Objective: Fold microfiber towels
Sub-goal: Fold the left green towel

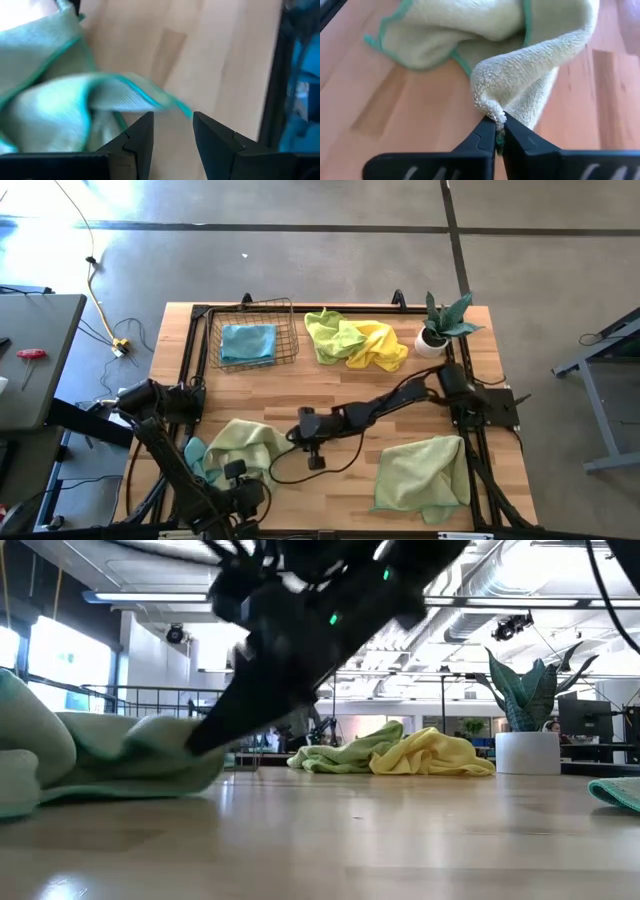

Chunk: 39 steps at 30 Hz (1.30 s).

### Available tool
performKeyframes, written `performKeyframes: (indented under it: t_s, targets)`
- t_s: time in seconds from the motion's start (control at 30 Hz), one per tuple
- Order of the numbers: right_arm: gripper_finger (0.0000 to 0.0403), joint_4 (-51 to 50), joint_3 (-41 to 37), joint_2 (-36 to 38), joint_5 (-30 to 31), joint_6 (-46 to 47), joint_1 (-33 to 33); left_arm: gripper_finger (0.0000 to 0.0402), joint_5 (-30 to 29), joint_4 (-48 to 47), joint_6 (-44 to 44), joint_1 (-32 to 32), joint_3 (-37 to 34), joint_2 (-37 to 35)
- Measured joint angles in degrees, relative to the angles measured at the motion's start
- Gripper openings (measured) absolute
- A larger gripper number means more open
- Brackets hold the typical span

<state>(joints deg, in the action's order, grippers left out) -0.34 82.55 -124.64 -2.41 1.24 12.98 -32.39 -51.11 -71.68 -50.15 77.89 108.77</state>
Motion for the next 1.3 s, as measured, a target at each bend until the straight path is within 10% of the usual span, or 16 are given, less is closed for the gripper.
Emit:
performKeyframes:
  t_s: [0.6, 1.3]
  targets:
    - [0.0001, -33.54, 0.01, 15.58, 8.48, 0.00, 4.76, 0.0126, -7.83, -0.28, 17.97, 10.55, 0.00, 0.00]
    - [0.0000, -44.93, 0.04, 39.26, 12.88, 9.01, 5.20, 0.0126, -29.45, 1.97, 23.90, 20.36, 0.00, 0.00]
